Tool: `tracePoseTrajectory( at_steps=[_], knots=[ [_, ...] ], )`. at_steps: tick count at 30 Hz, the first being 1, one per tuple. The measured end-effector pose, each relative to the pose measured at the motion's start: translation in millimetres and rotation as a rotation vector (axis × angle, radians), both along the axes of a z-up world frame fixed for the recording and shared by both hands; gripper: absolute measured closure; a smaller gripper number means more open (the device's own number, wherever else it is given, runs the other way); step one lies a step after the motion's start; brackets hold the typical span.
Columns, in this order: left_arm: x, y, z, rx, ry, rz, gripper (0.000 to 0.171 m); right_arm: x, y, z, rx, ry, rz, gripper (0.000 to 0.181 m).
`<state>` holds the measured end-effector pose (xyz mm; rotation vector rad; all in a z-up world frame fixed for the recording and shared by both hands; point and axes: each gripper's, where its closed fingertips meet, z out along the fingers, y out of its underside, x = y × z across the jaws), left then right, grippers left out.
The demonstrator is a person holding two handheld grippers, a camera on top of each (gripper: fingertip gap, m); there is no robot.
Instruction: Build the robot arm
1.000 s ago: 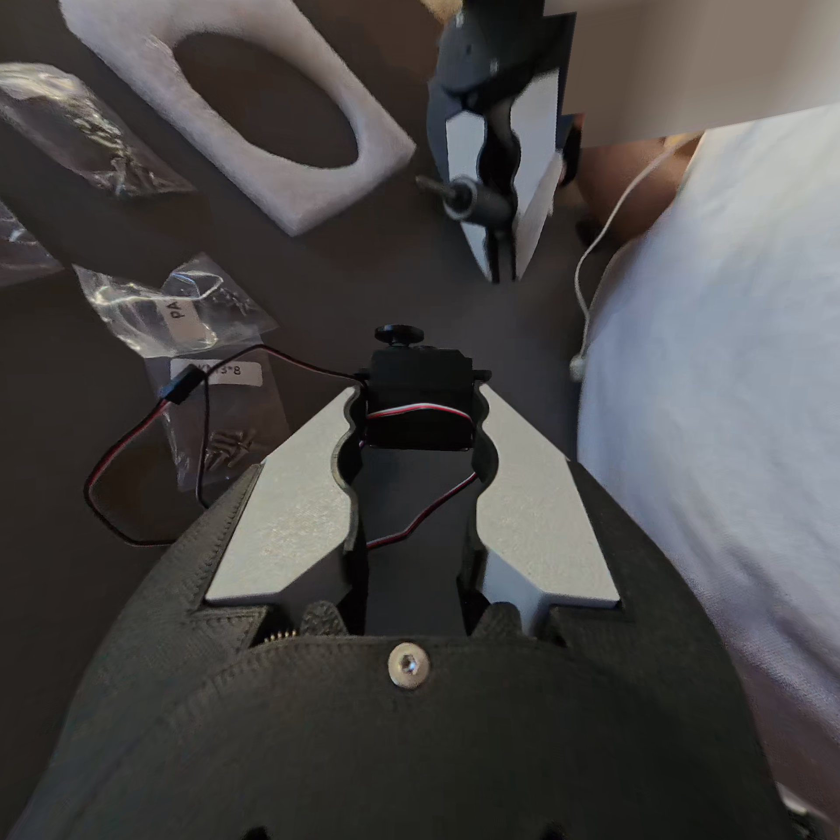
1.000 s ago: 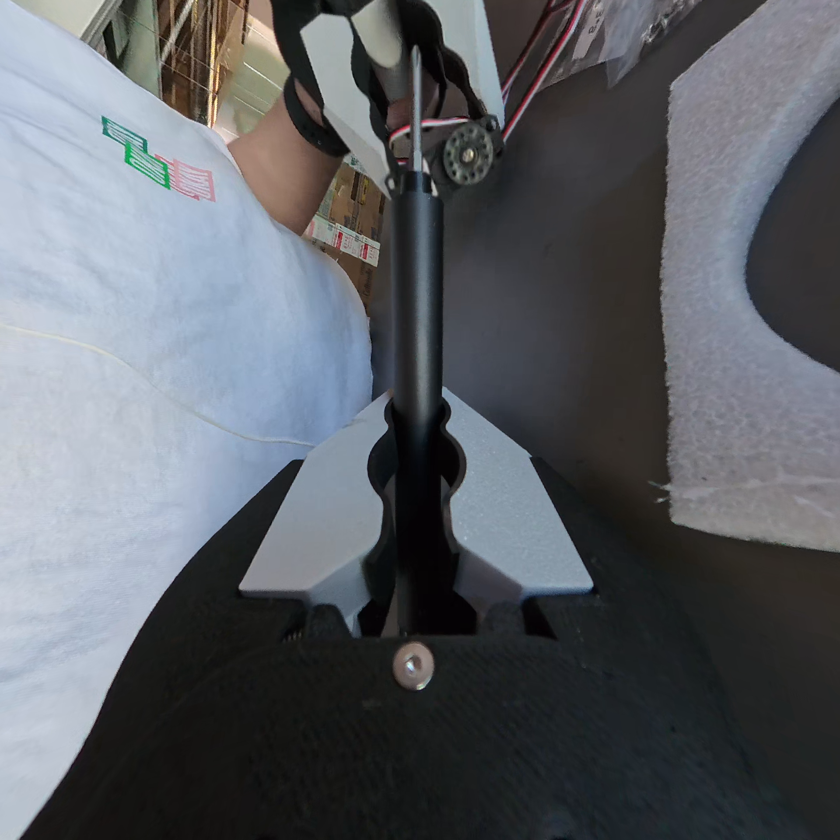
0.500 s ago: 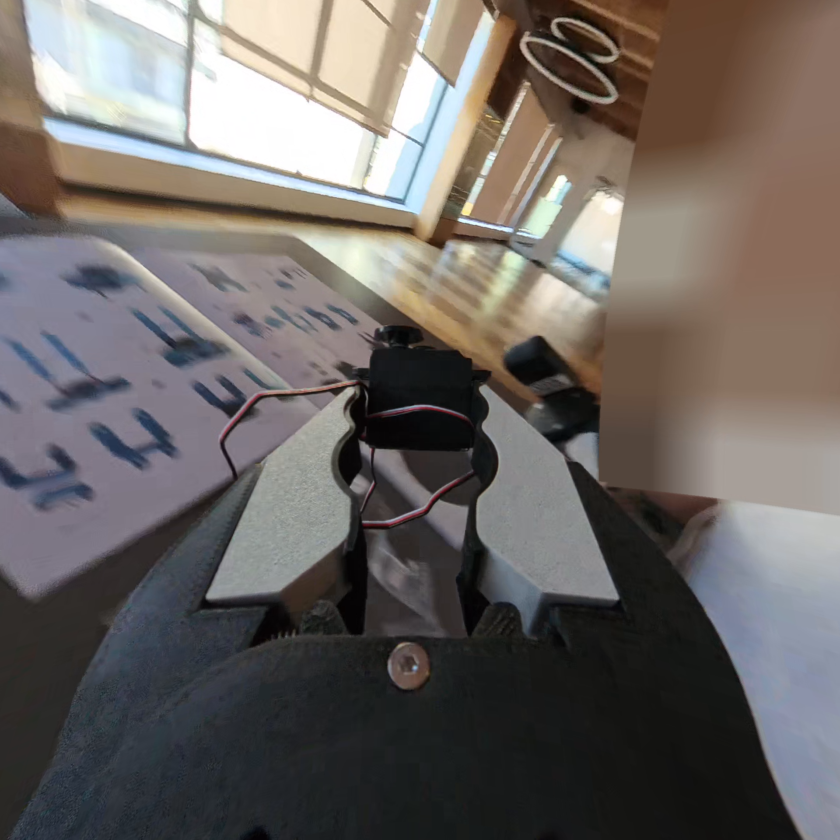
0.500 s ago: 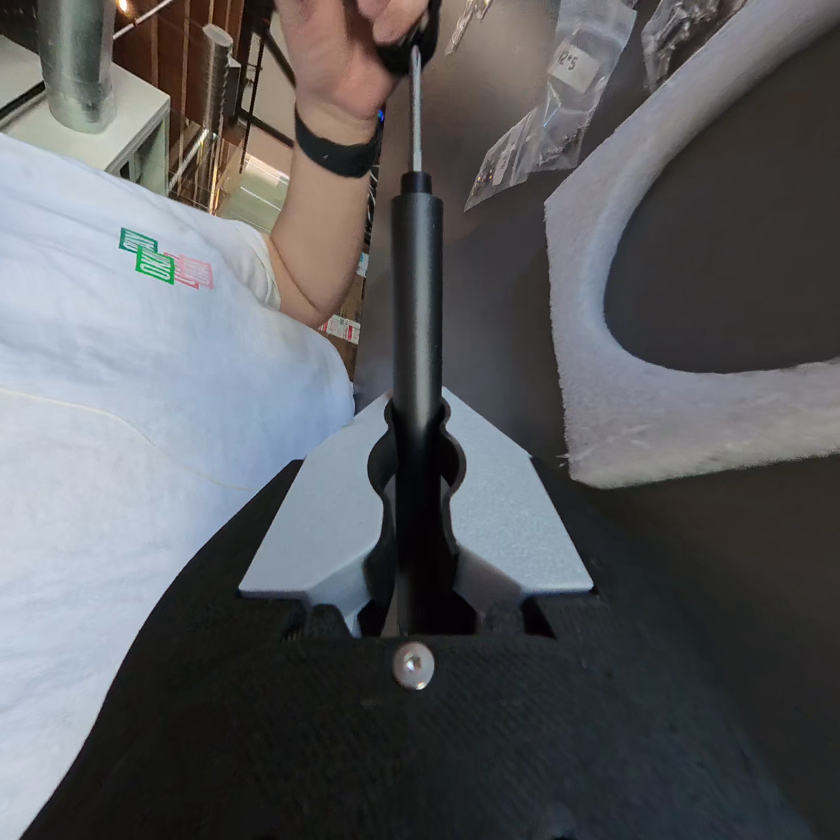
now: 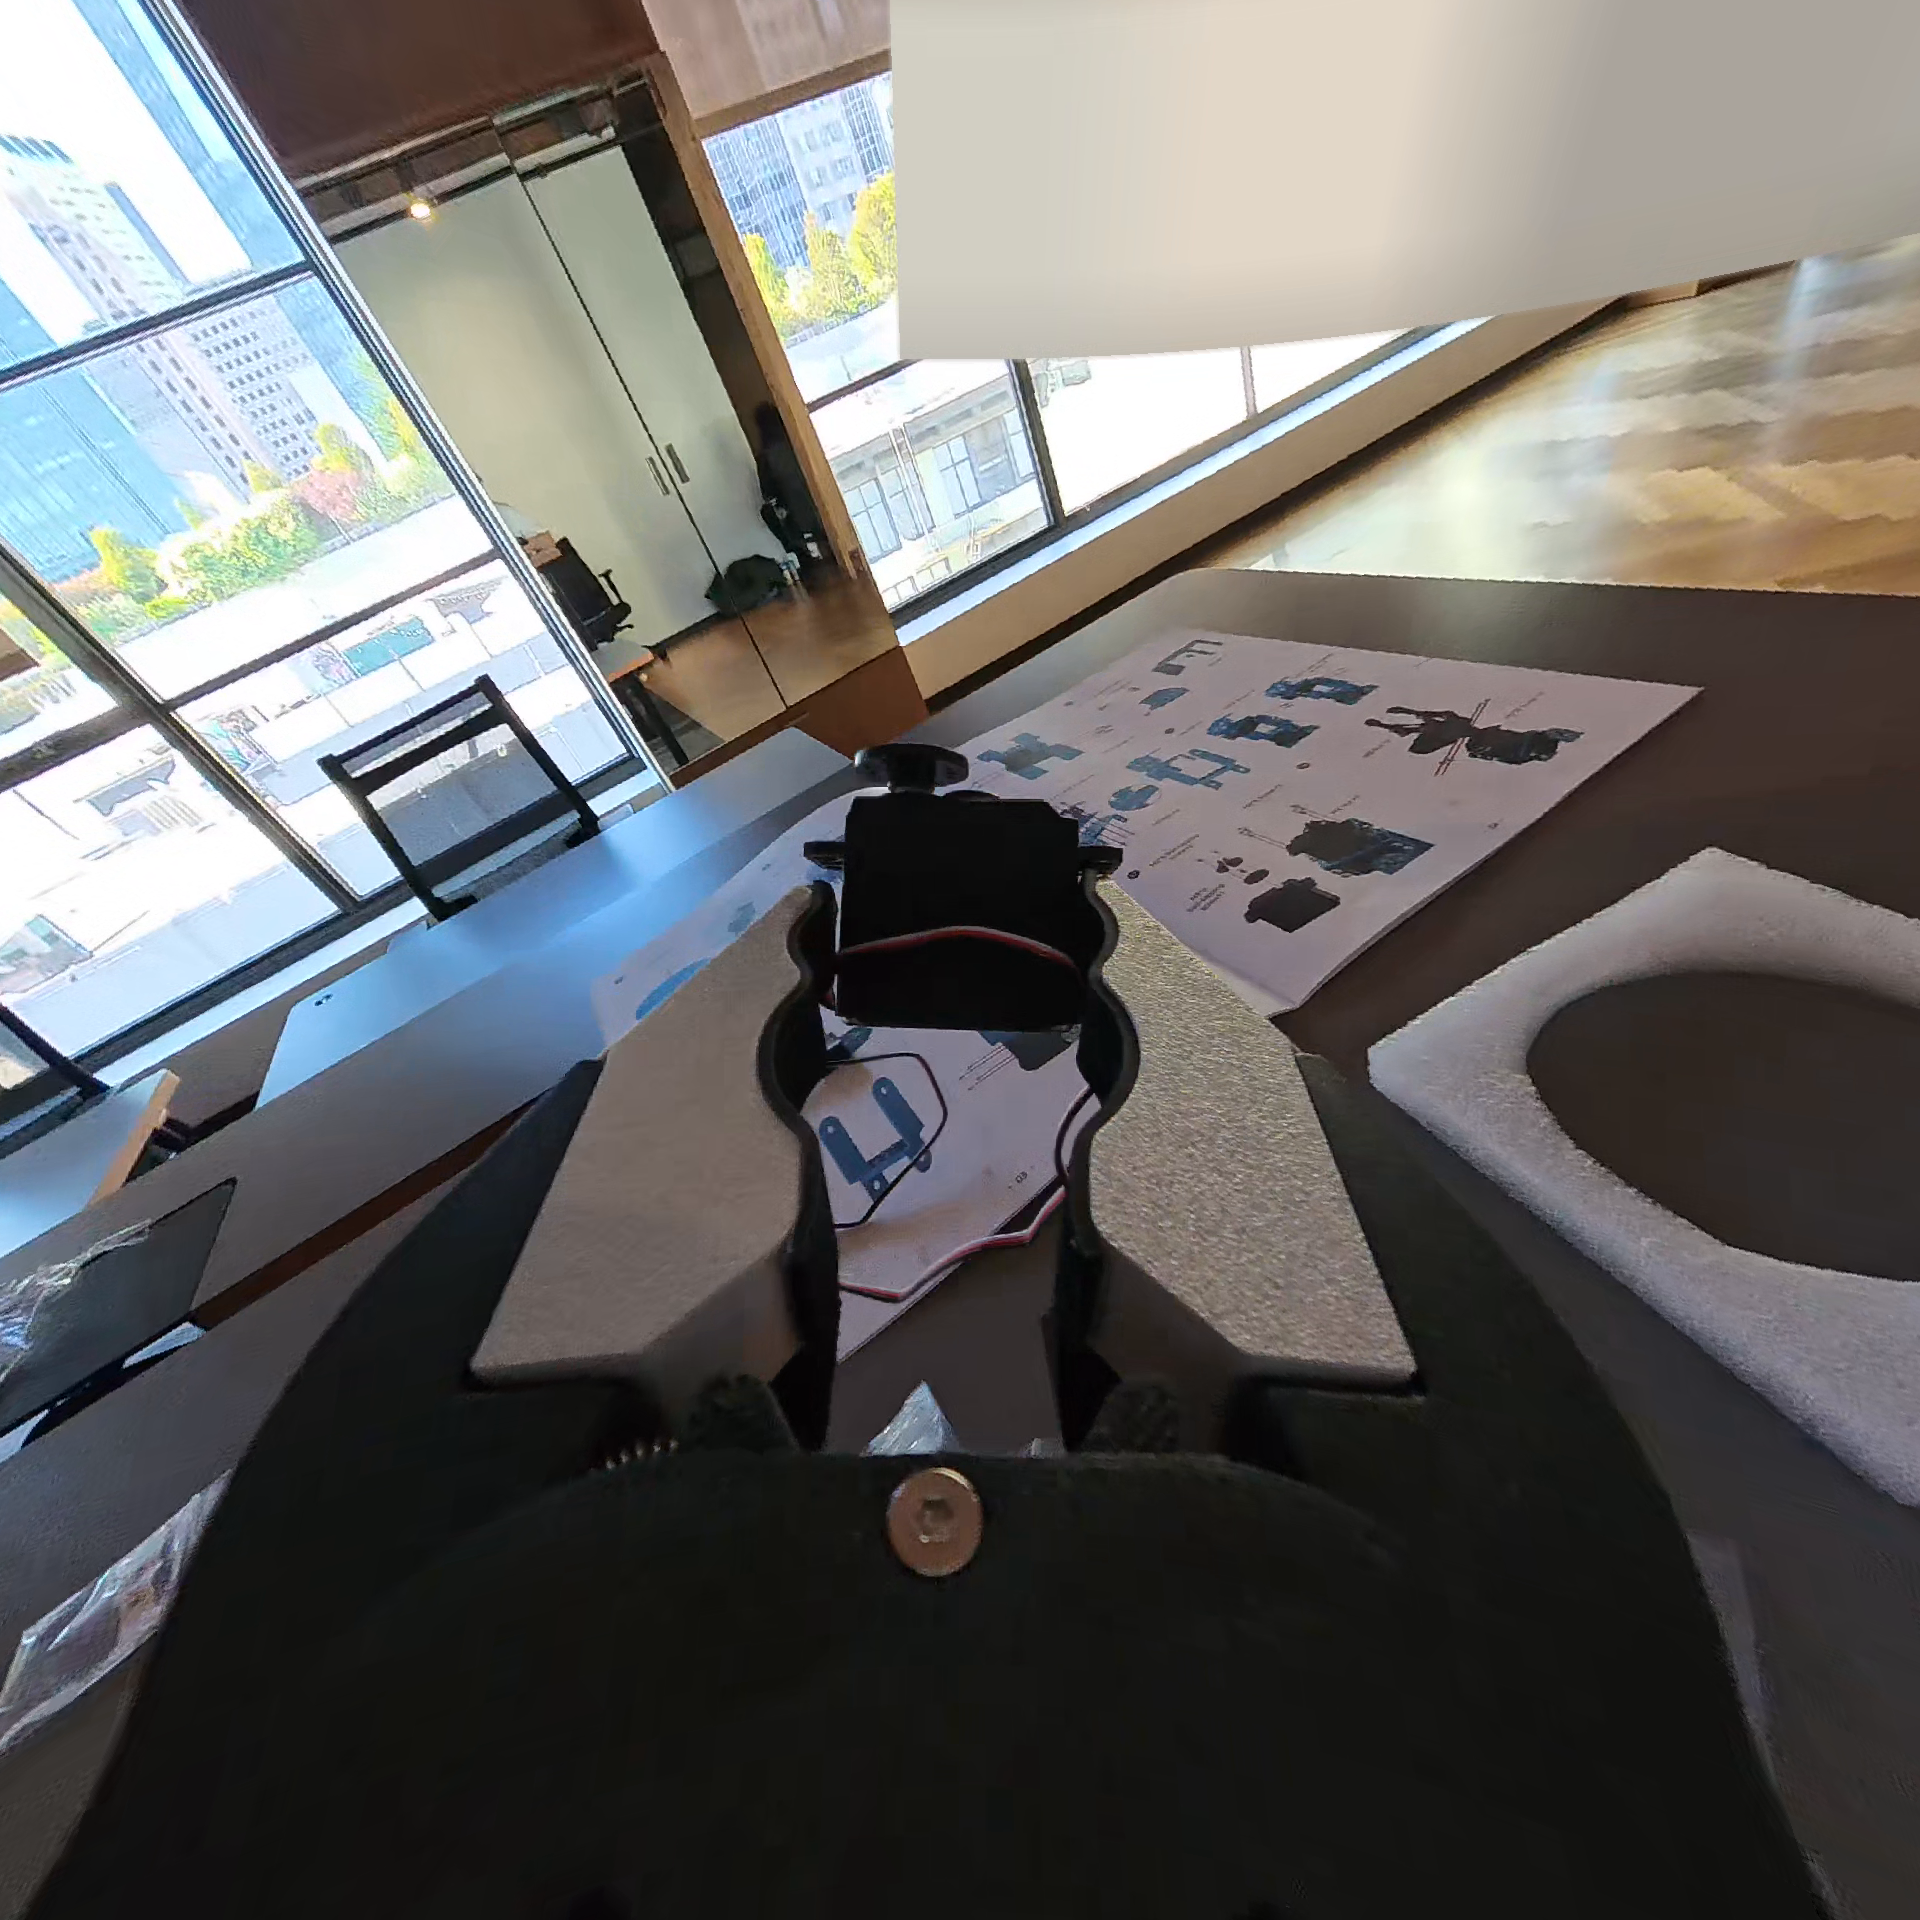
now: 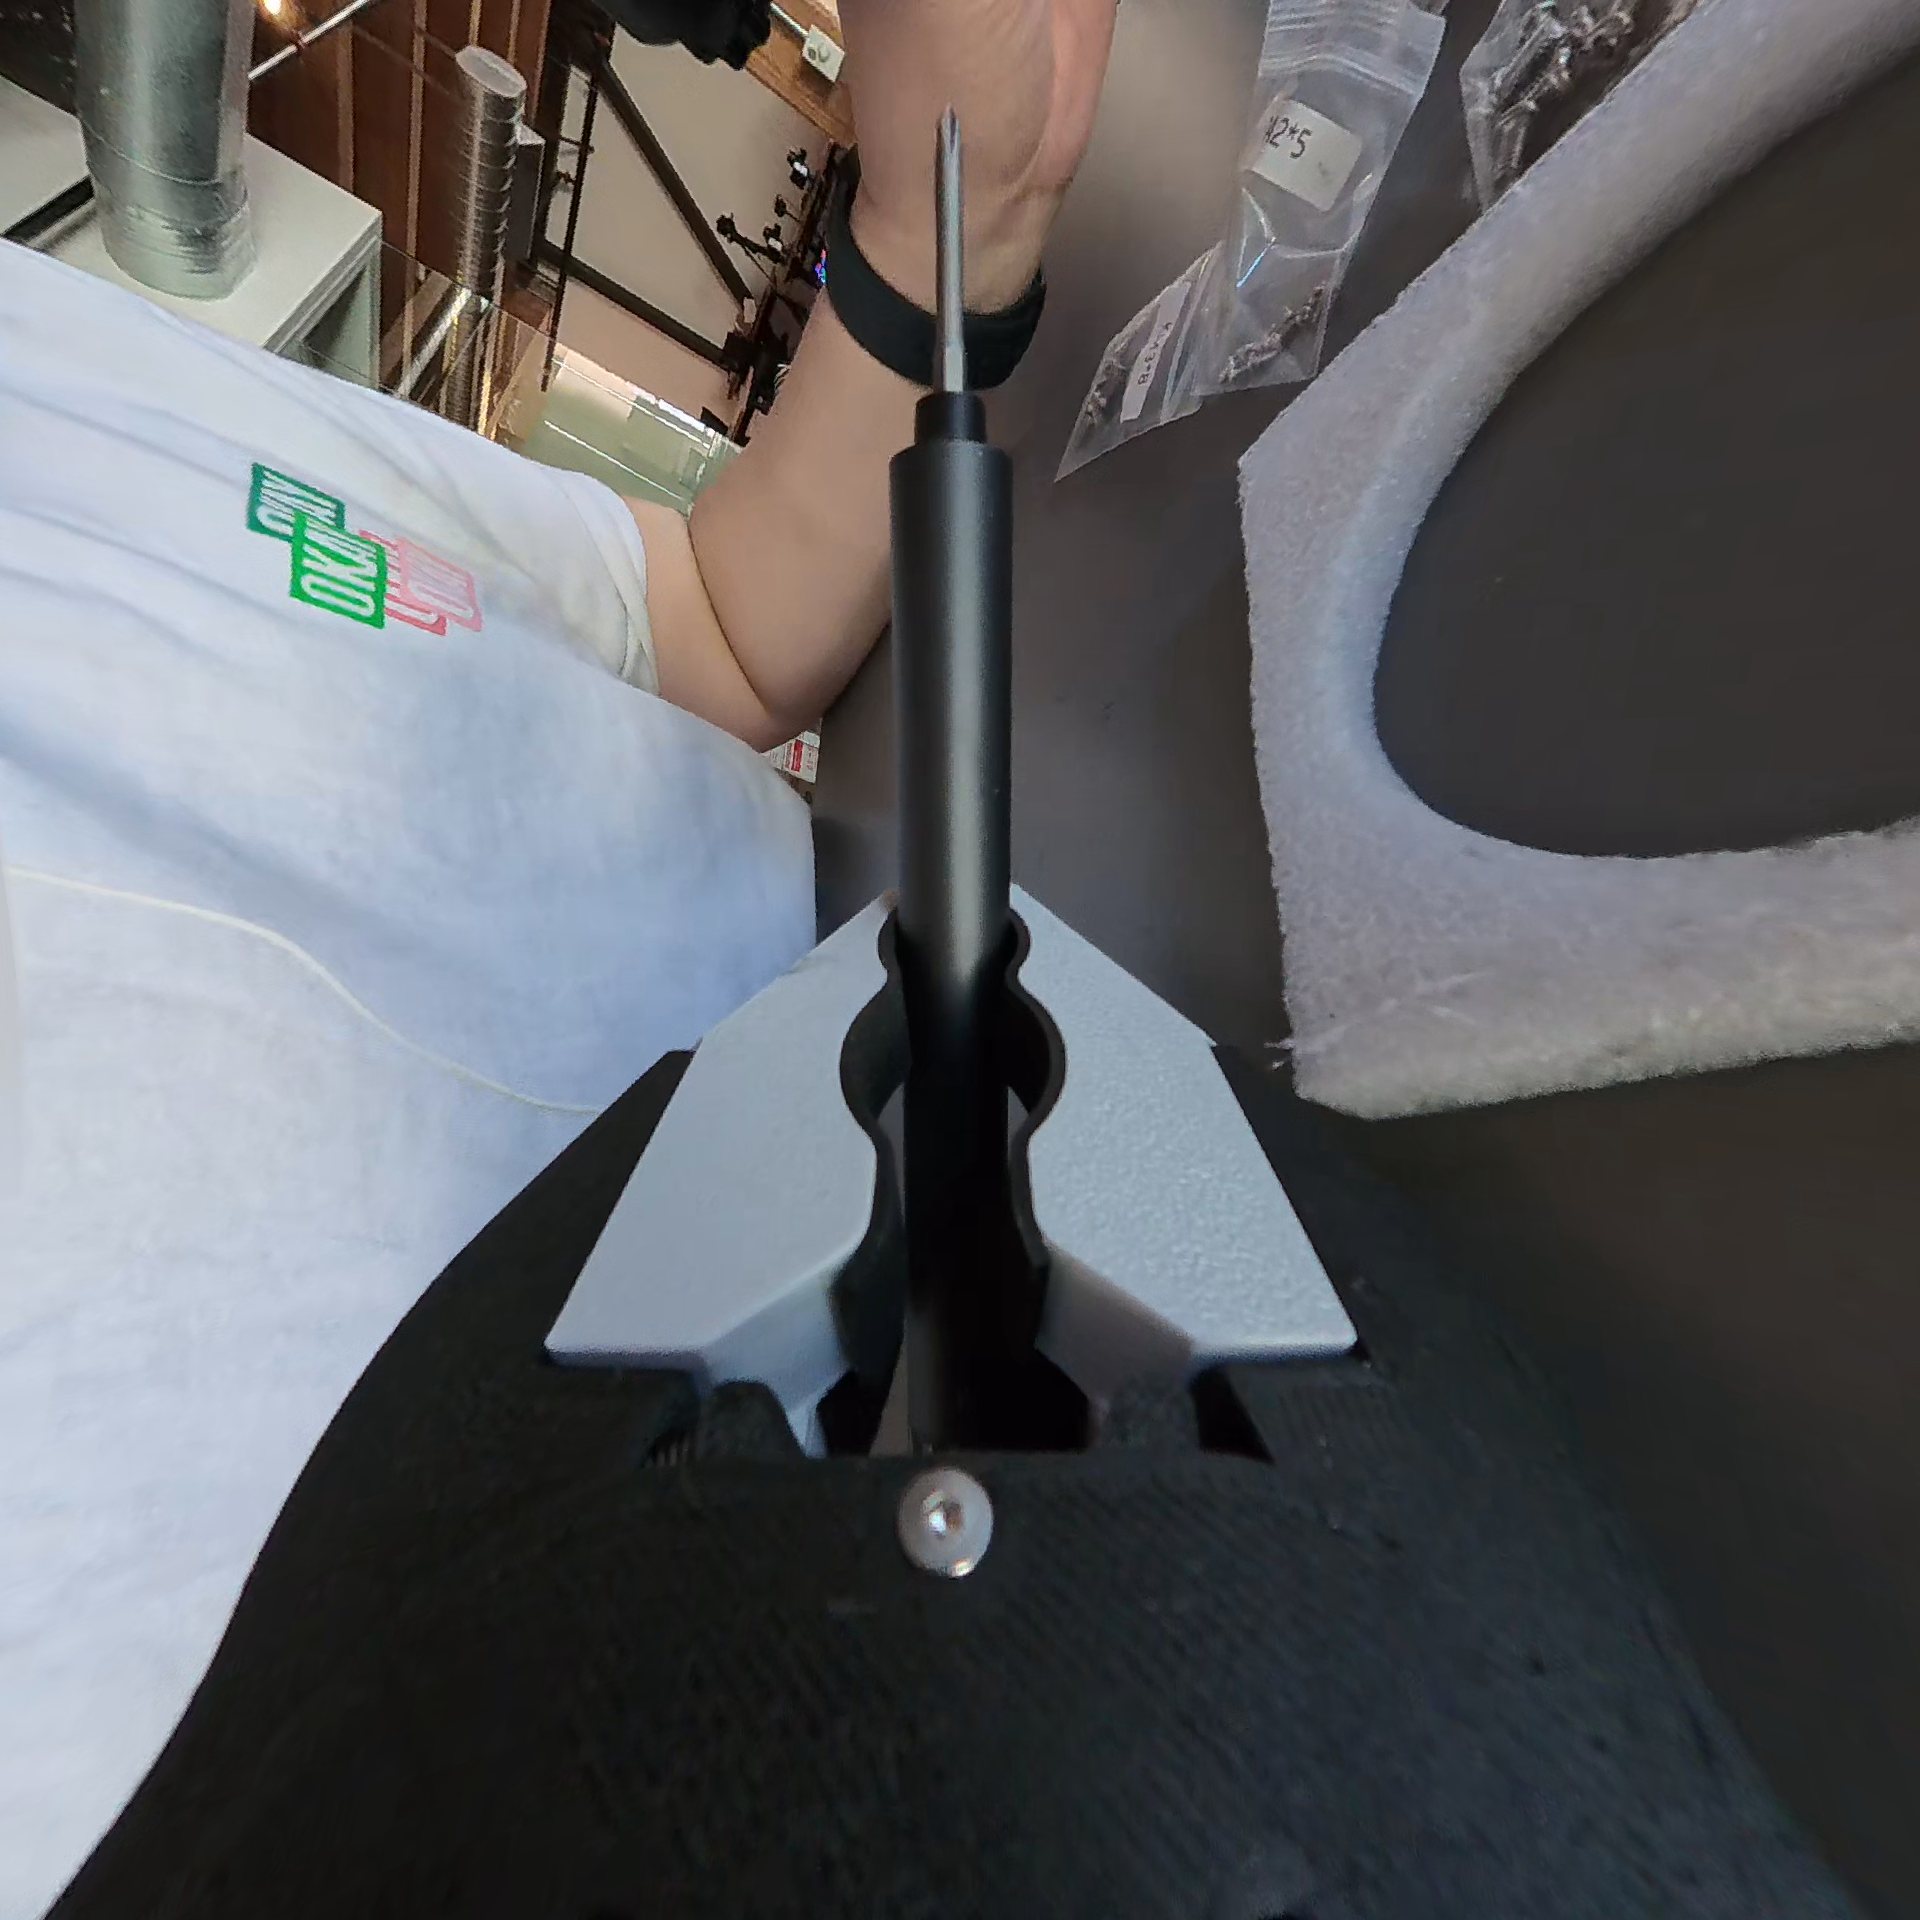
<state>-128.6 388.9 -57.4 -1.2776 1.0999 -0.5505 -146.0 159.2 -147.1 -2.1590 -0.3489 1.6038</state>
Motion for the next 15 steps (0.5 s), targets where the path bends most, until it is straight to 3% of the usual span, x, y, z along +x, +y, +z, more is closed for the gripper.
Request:
tracePoseTrajectory(
  at_steps=[7, 15],
  knots=[
    [-9, -4, -4, 0.025, 0.020, -0.016, 0.126, 1, -1, 0, 0.004, -0.002, -0.005, 0.171],
    [-6, -11, -5, -0.153, -0.060, -0.142, 0.127, 1, -2, -3, -0.001, -0.027, 0.000, 0.171]
  ],
)
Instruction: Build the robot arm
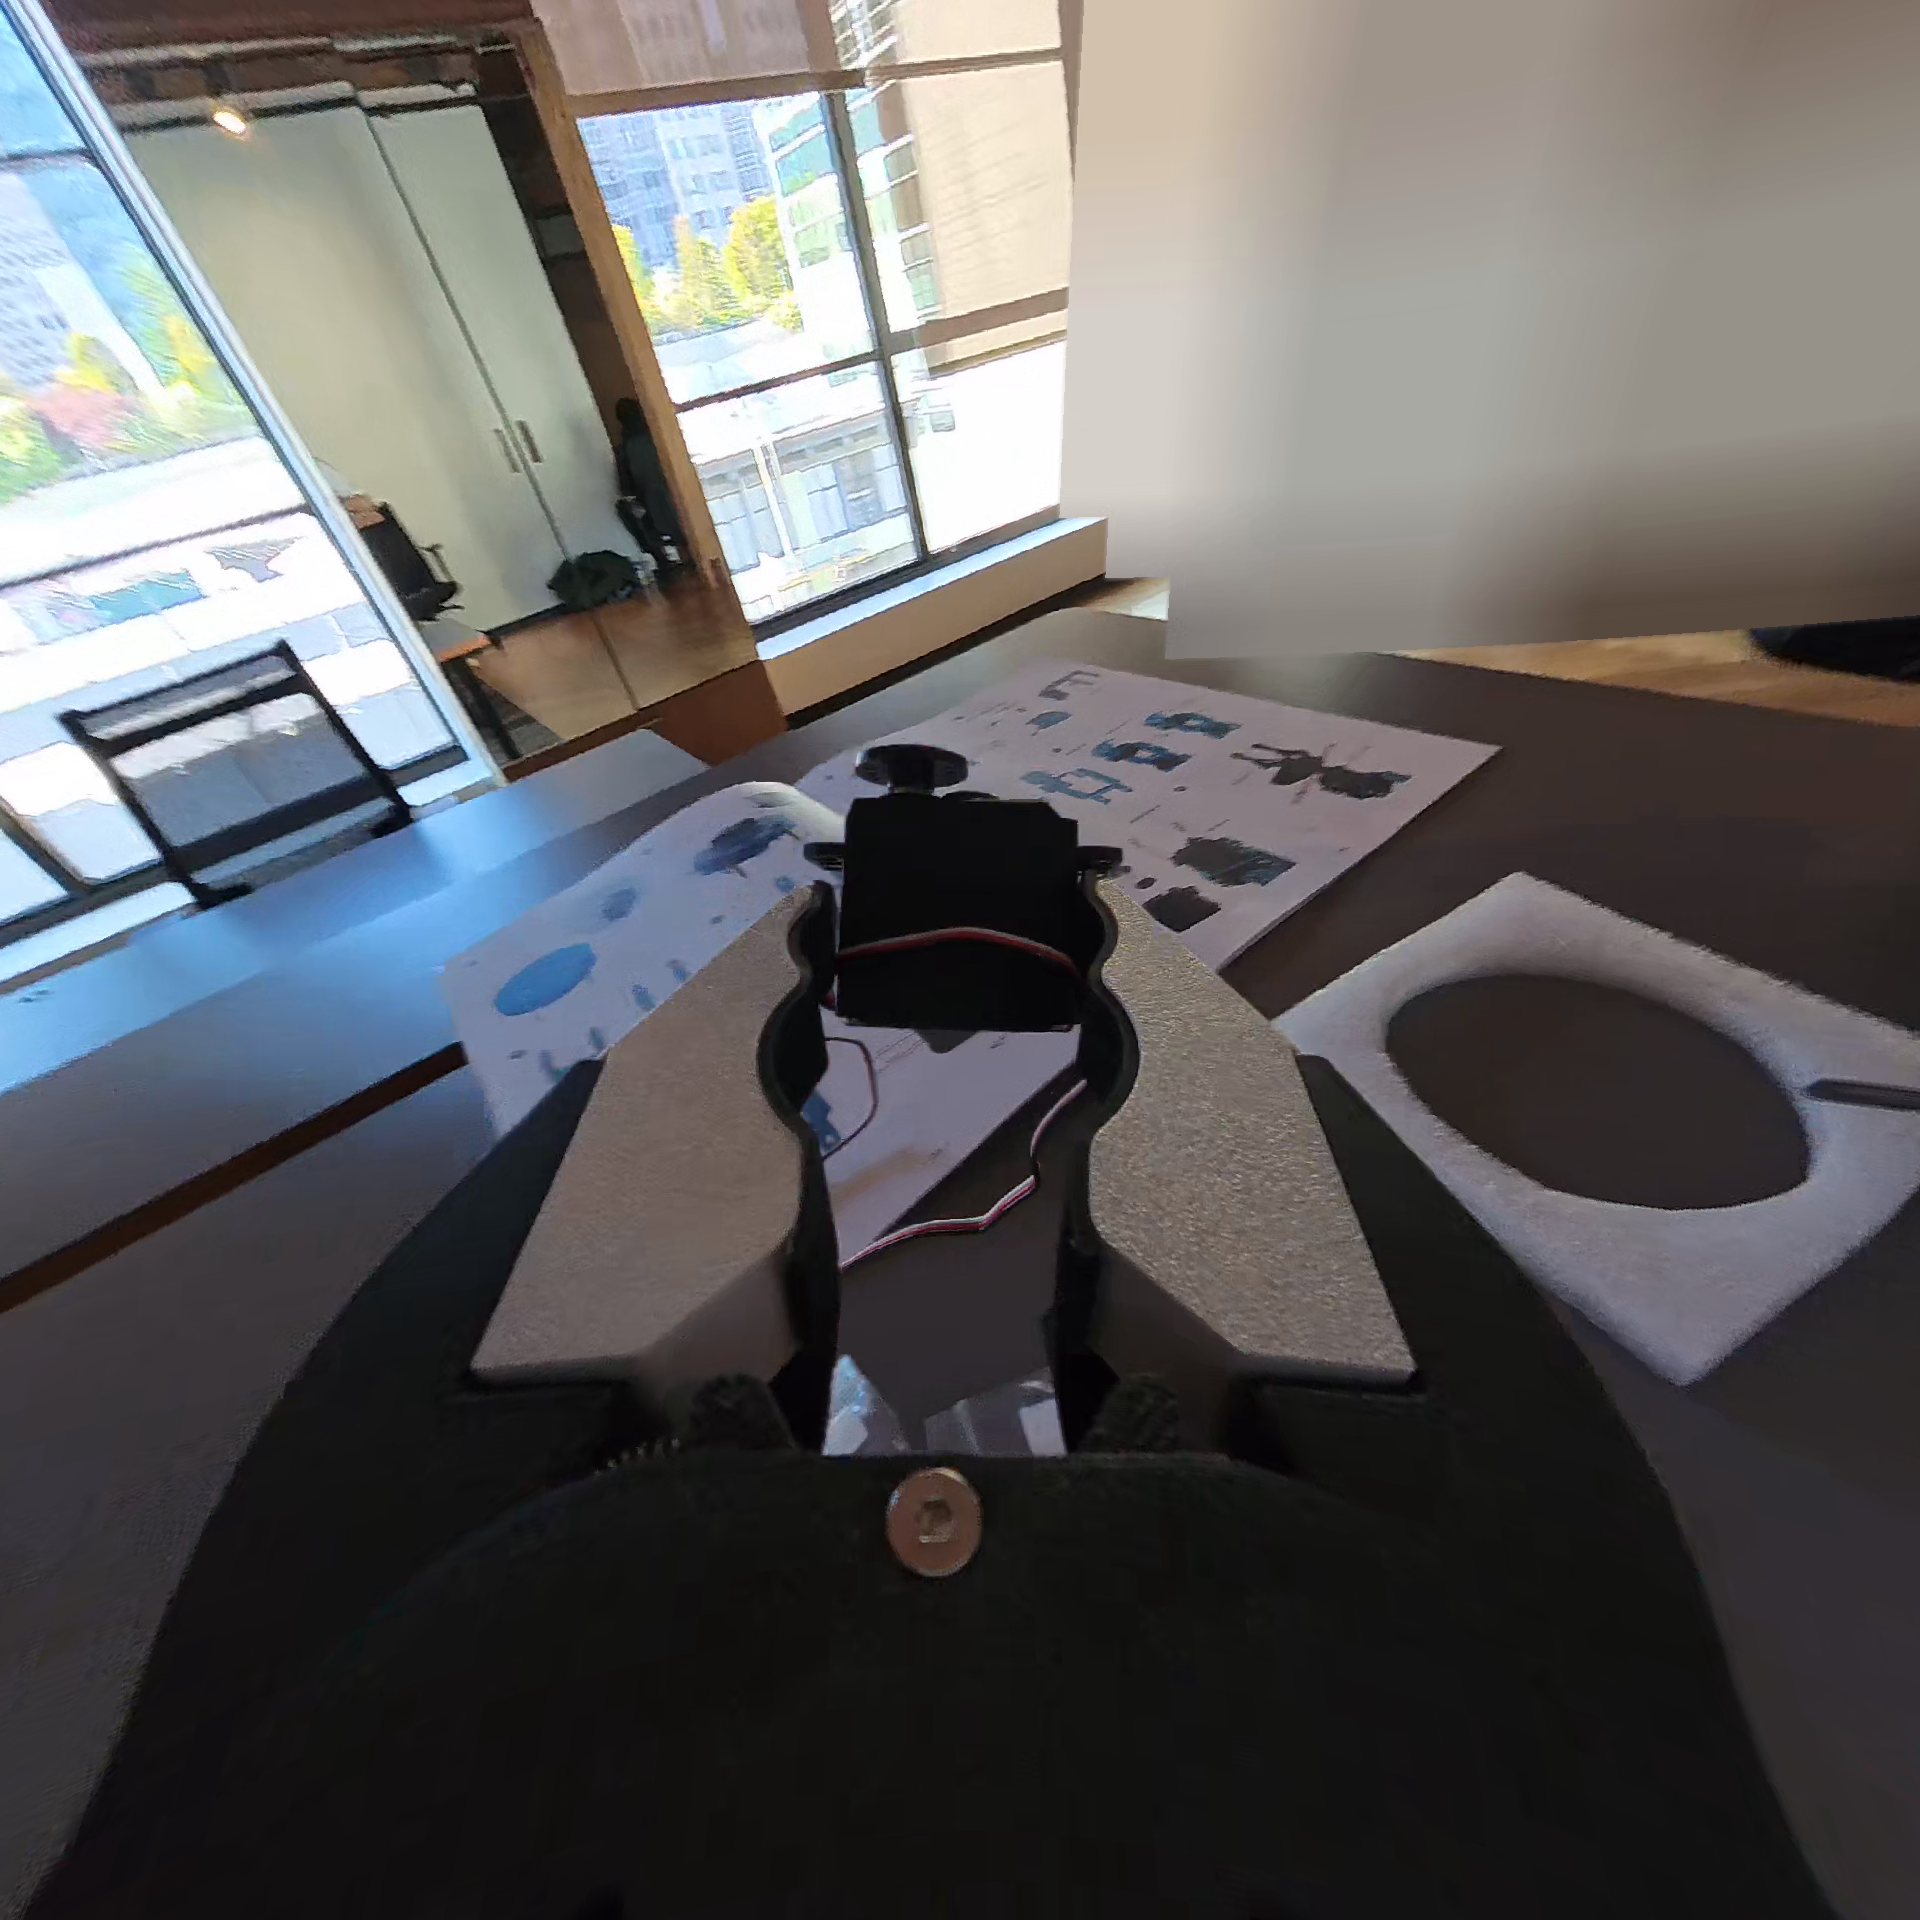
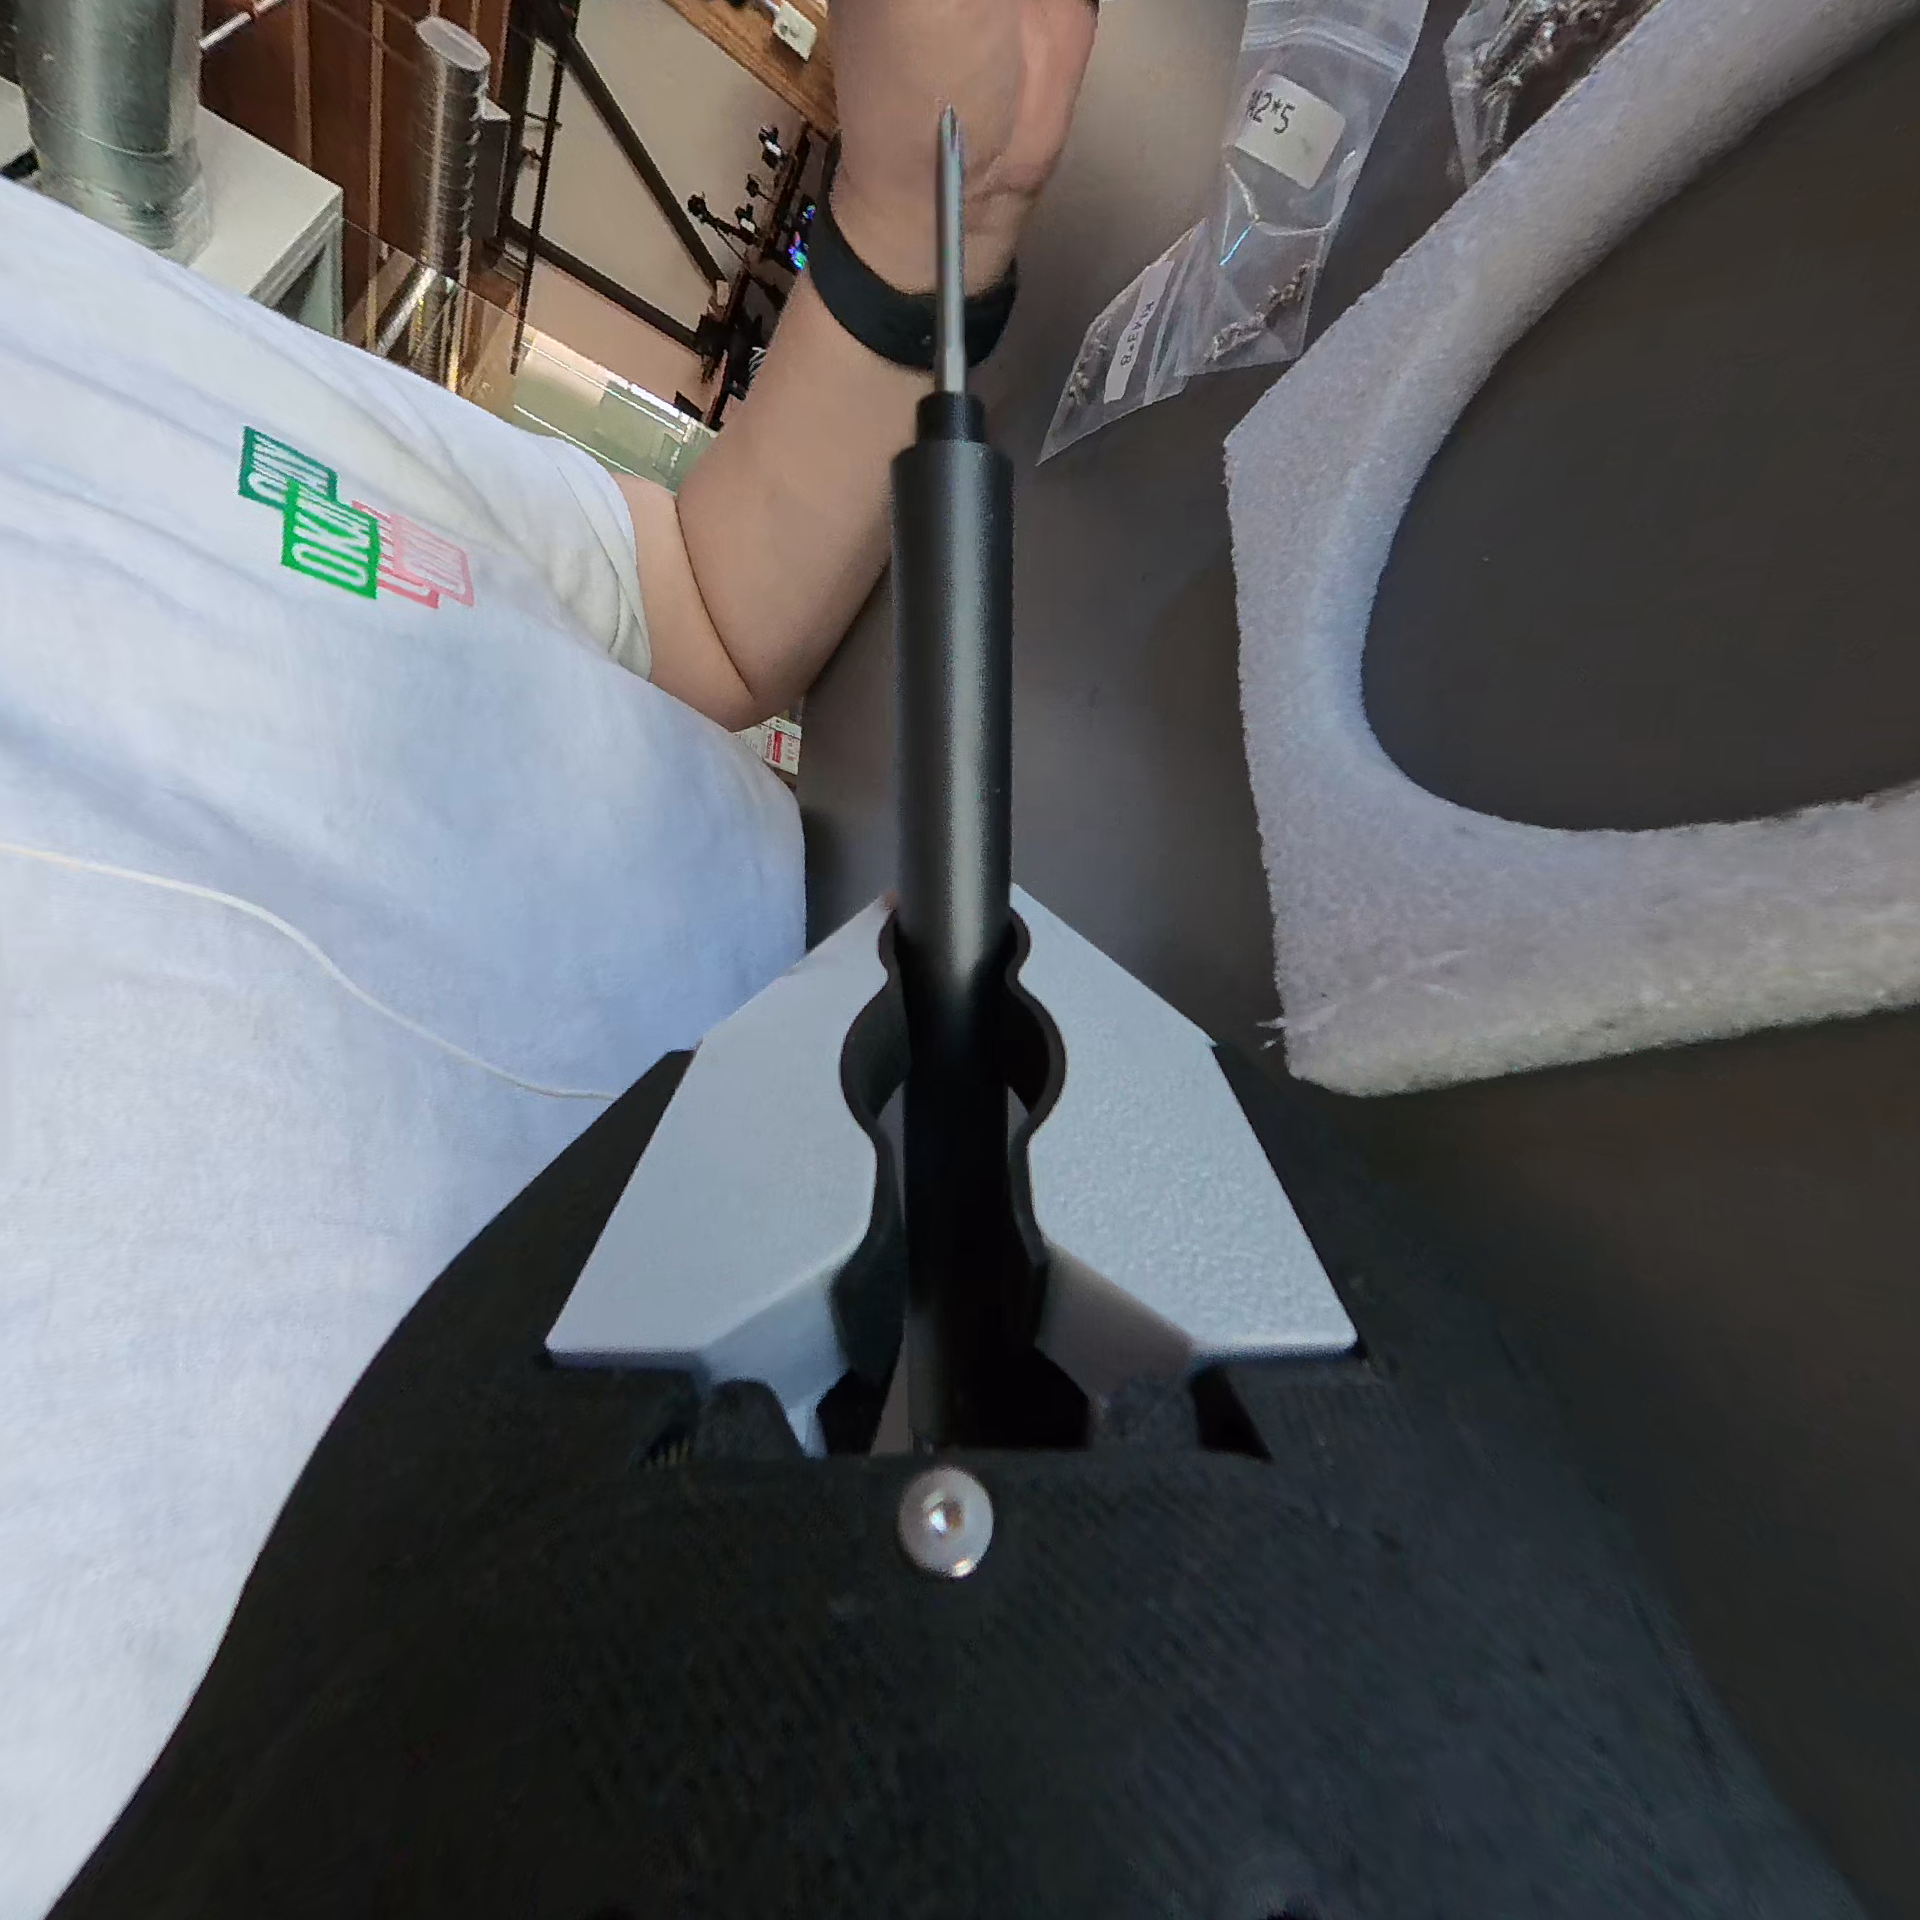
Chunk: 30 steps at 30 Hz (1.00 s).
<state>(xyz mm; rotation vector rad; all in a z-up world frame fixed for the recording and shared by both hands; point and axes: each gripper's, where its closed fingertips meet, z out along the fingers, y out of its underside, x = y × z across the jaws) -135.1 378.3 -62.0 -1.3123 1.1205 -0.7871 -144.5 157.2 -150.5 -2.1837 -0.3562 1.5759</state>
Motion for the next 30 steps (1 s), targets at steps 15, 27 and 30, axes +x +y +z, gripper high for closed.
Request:
tracePoseTrajectory(
  at_steps=[15, 27, 30],
  knots=[
    [-2, -76, 31, -0.737, -0.263, -0.805, 0.127, -12, -3, -24, 0.344, -0.566, 0.130, 0.170],
    [-11, -103, 43, -1.048, -0.317, -1.119, 0.127, -16, 8, -26, 0.543, -0.625, 0.150, 0.168],
    [-12, -107, 43, -1.050, -0.303, -1.136, 0.127, -18, 11, -26, 0.586, -0.620, 0.154, 0.168]
  ],
)
